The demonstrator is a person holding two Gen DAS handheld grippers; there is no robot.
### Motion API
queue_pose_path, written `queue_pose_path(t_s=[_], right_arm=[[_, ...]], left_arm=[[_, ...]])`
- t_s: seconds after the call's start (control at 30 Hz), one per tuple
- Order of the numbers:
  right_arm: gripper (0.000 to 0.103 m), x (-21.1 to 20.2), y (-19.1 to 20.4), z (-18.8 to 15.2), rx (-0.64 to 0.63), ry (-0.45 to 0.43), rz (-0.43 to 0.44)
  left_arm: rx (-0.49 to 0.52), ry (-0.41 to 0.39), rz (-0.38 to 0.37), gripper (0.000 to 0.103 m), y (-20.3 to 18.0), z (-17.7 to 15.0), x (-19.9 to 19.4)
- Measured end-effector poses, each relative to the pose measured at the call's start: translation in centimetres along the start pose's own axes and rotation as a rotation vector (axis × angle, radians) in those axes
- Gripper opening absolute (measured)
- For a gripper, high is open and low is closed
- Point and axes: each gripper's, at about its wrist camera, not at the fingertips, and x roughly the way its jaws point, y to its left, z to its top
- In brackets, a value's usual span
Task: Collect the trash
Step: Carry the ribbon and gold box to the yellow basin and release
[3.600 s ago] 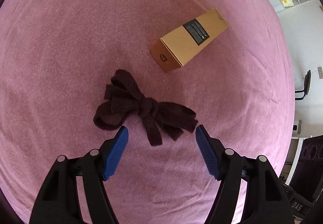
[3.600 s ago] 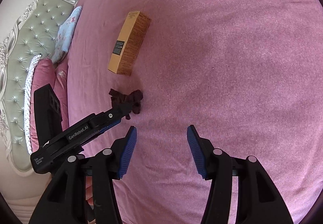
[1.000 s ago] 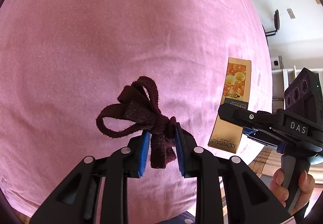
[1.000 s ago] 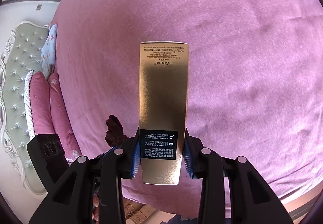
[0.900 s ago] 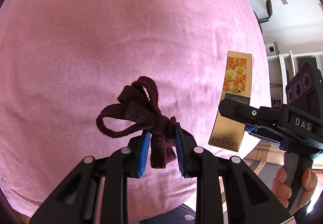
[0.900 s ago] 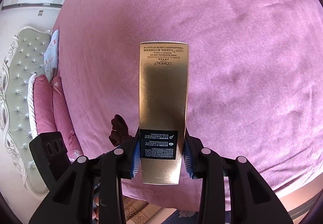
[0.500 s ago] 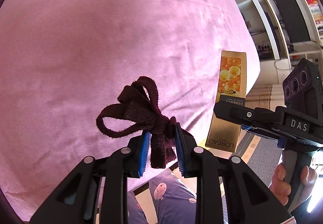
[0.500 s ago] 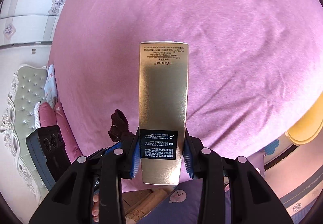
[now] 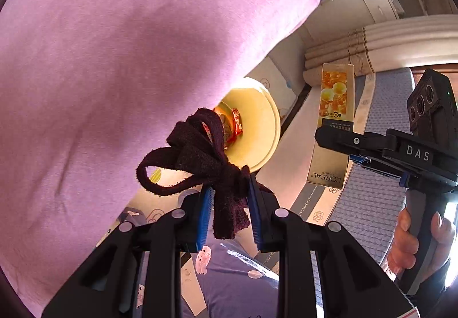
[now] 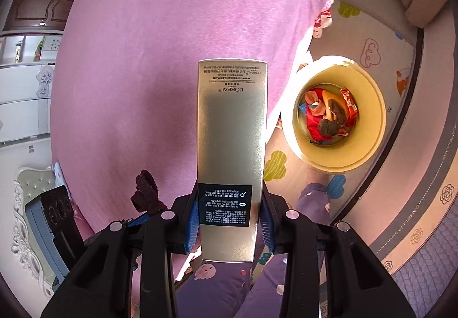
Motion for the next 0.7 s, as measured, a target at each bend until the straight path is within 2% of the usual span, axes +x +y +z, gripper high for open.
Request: queue_pose_path(t_s=[0.23, 0.43, 0.47, 0.5, 0.57, 0.7], right_arm=[[0.035, -1.1, -8.8, 1.0, 0.115, 0.0, -0.001], [0.036, -1.4, -12.7, 2.5, 0.139, 0.017, 0.001], [0.038, -1.4, -12.9, 2.7, 0.143, 0.019, -0.002], [0.048, -1.4, -13.1, 2.9, 0.149, 0.022, -0.007], [0.051, -1.5, -13.9, 3.1, 0.155, 0.02, -0.017], [0.05, -1.5, -14.7, 3.4, 0.168, 0.017, -0.012]], left_arm=[[0.107, 0.104, 0.015, 0.025, -6.8, 2.1, 6.0], [0.197, 0.16, 0.03, 0.028, -10.9, 3.6, 9.4], [0.209, 0.171, 0.035, 0.03, -11.3, 3.8, 9.7], [0.216, 0.181, 0.046, 0.048, -11.6, 3.9, 10.0], [0.219, 0.202, 0.074, 0.076, -12.0, 4.2, 10.7], [0.247, 0.216, 0.112, 0.076, -12.4, 4.3, 11.8]])
